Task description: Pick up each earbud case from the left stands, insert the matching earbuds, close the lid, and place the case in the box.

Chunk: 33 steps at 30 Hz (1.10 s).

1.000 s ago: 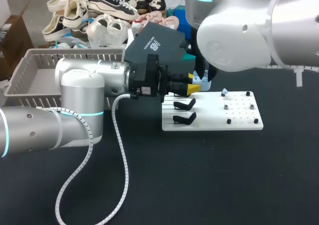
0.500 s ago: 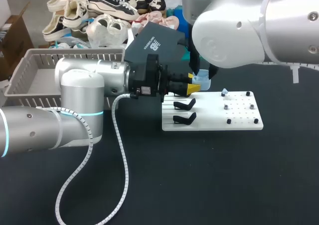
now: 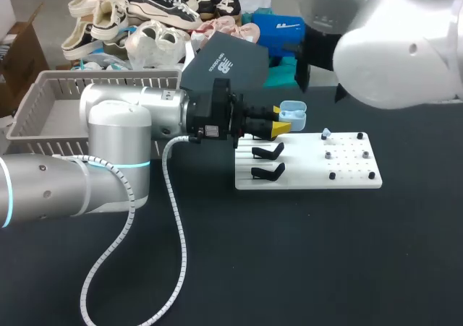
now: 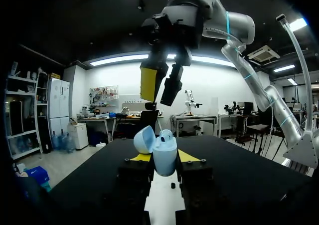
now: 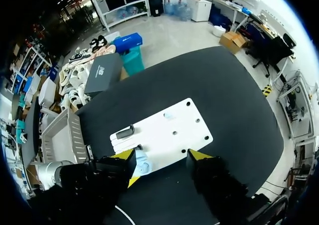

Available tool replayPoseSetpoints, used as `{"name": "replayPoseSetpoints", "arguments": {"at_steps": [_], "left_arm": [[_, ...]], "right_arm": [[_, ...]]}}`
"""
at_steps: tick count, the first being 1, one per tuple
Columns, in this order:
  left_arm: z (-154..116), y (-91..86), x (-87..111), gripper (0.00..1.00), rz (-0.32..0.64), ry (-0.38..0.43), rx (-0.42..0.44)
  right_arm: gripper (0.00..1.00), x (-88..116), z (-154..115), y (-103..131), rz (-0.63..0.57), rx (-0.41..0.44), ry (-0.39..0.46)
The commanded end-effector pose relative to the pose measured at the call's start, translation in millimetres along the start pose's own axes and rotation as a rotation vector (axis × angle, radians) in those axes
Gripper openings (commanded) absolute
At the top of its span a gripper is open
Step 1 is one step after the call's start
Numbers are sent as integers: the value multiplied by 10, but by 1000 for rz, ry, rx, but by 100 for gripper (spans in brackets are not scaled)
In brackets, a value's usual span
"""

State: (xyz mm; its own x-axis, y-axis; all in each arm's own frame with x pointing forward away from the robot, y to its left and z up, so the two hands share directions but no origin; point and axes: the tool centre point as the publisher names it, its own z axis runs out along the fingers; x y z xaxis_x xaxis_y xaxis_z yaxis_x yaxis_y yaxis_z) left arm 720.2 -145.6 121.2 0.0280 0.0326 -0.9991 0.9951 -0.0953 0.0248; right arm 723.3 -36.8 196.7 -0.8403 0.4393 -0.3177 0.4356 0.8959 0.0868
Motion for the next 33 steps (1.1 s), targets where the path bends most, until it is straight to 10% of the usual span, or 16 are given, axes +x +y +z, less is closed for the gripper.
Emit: {"name": "replayPoseSetpoints", "arguments": {"at_steps": [1, 11, 33], "left_arm": [[1, 6, 3, 0, 0, 1, 1], [1, 6, 3, 0, 0, 1, 1], [1, 6, 3, 0, 0, 1, 1]], "right_arm": [[71, -92, 47, -359, -5, -127, -43], [80, -424, 316, -575, -99, -130, -19], [73, -259, 1229, -383, -180, -107, 101]]}}
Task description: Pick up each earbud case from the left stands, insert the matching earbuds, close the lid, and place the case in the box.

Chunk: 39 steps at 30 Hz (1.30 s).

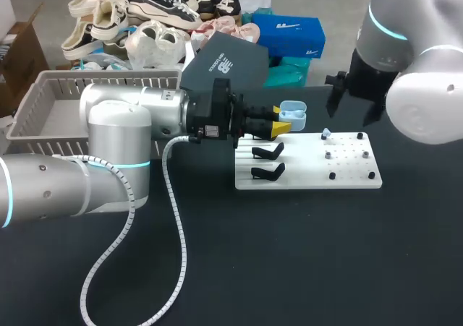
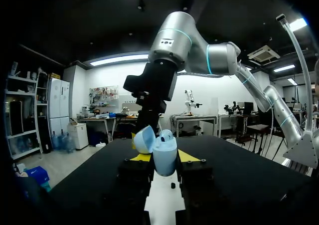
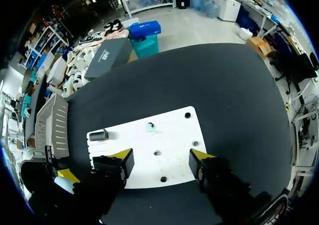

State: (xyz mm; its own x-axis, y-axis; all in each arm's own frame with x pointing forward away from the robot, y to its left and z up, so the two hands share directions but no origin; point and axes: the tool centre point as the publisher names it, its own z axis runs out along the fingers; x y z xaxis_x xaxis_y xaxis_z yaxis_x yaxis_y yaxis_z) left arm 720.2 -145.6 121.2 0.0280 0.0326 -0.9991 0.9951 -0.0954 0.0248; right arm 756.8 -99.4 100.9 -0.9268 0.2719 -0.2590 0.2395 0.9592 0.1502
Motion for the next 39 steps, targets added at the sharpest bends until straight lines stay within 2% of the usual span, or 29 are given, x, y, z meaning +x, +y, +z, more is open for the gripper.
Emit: {"name": "replayPoseSetpoints", "arguments": {"at_steps": [1, 5, 8, 10, 11, 22, 39], "left_arm": [[1, 6, 3, 0, 0, 1, 1], [1, 6, 3, 0, 0, 1, 1], [1, 6, 3, 0, 0, 1, 1], [1, 6, 3, 0, 0, 1, 1], [1, 6, 3, 0, 0, 1, 1], [1, 6, 3, 0, 0, 1, 1], [1, 6, 3, 0, 0, 1, 1]], "right_arm": [[74, -29, 228, 98, 0, 14, 23], [72, -27, 341, 124, 17, 7, 44], [67, -38, 405, 145, 30, 2, 50], [51, -52, 465, 162, 35, -1, 54], [50, -56, 493, 170, 37, -1, 59], [48, -81, 705, 238, 33, -9, 86], [44, -136, 811, 253, 39, -18, 108]]}}
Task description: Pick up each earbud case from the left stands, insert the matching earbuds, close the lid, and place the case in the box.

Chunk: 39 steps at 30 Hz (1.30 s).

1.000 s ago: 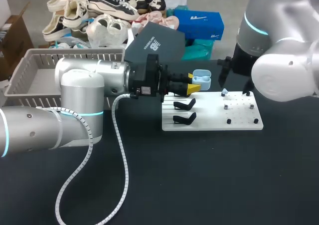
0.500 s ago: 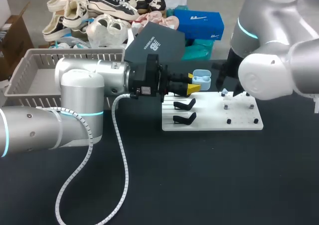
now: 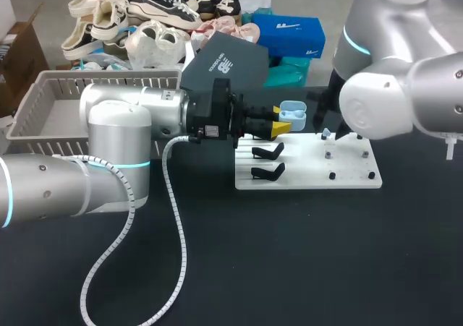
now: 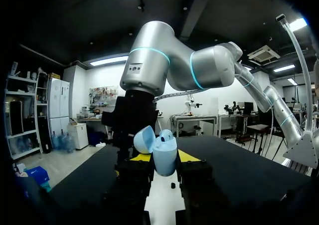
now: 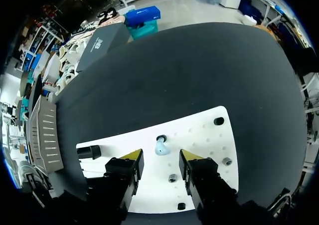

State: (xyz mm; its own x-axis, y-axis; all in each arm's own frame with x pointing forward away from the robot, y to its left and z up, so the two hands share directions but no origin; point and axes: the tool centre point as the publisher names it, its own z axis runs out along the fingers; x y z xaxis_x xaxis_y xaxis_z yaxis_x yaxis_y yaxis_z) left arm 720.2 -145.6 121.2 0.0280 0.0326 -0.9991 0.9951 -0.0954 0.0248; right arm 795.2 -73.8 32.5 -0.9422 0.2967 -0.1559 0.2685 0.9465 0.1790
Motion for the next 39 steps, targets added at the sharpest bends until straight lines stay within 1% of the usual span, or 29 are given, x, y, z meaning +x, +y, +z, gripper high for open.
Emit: {"name": "replayPoseSetpoints", "arguments": {"at_steps": [1, 7, 12, 13, 15, 27, 32, 36, 37, 38, 39], "left_arm": [[1, 6, 3, 0, 0, 1, 1], [1, 6, 3, 0, 0, 1, 1], [1, 6, 3, 0, 0, 1, 1], [1, 6, 3, 0, 0, 1, 1], [1, 6, 3, 0, 0, 1, 1], [1, 6, 3, 0, 0, 1, 1], [1, 6, 3, 0, 0, 1, 1], [1, 6, 3, 0, 0, 1, 1], [1, 6, 3, 0, 0, 1, 1], [1, 6, 3, 0, 0, 1, 1], [1, 6, 3, 0, 0, 1, 1]], "right_arm": [[44, -31, 30, 21, 2, 4, 8], [42, -49, 53, 30, 7, 0, 11], [37, -52, 56, 29, 9, 0, 12], [32, -58, 62, 30, 11, 0, 13], [28, -58, 64, 30, 12, 0, 14], [31, -53, 92, 15, 14, 8, 21], [28, -59, 106, 15, 15, 9, 23], [17, -59, 112, 17, 16, 9, 22], [13, -59, 113, 18, 16, 10, 22], [7, -60, 113, 18, 16, 10, 21], [5, -60, 113, 18, 16, 10, 21]]}}
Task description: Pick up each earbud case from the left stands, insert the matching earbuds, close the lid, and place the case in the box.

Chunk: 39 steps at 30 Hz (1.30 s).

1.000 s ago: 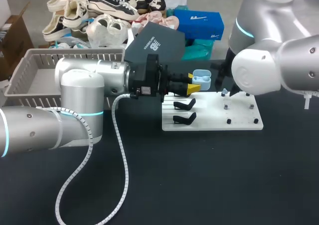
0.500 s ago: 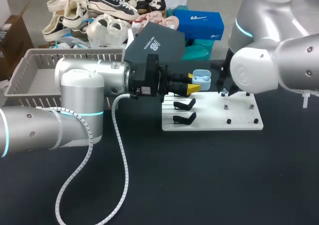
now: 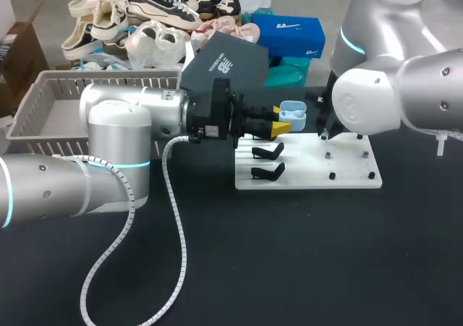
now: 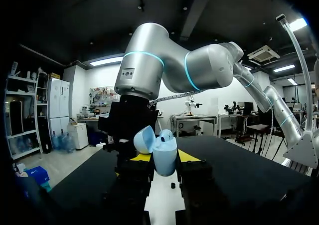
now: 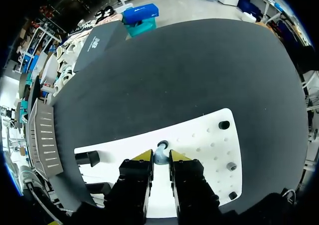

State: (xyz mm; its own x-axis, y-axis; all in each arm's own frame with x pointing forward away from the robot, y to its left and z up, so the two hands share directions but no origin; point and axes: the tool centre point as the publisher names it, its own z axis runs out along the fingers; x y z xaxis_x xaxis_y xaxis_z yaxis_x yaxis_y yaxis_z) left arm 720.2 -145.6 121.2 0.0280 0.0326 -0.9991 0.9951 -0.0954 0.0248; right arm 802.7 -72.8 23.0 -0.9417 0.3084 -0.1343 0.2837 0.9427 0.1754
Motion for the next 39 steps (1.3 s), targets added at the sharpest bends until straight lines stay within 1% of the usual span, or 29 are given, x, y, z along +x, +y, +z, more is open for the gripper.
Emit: {"name": "replayPoseSetpoints", "arguments": {"at_steps": [1, 6, 8, 14, 22, 27, 28, 29, 34, 36, 39], "left_arm": [[1, 6, 3, 0, 0, 1, 1], [1, 6, 3, 0, 0, 1, 1], [1, 6, 3, 0, 0, 1, 1], [1, 6, 3, 0, 0, 1, 1], [1, 6, 3, 0, 0, 1, 1], [1, 6, 3, 0, 0, 1, 1], [1, 6, 3, 0, 0, 1, 1], [1, 6, 3, 0, 0, 1, 1], [1, 6, 3, 0, 0, 1, 1], [1, 6, 3, 0, 0, 1, 1], [1, 6, 3, 0, 0, 1, 1]], "right_arm": [[0, -10, 3, 5, 1, 5, 0], [0, -11, -36, -13, 3, 5, -6], [0, -3, -94, -22, 4, 1, -12], [0, 13, -320, -55, 4, -20, -43], [0, -28, -640, -185, 39, -37, -102], [0, -25, -992, -237, 40, -66, -149], [0, -20, -1016, -238, 38, -69, -152], [0, 9, -1133, -233, 26, -82, -157], [0, 132, -1476, -148, -34, -113, -134], [0, 218, -1657, -65, -83, -134, -102], [0, 322, -1809, 44, -155, -113, -100]]}}
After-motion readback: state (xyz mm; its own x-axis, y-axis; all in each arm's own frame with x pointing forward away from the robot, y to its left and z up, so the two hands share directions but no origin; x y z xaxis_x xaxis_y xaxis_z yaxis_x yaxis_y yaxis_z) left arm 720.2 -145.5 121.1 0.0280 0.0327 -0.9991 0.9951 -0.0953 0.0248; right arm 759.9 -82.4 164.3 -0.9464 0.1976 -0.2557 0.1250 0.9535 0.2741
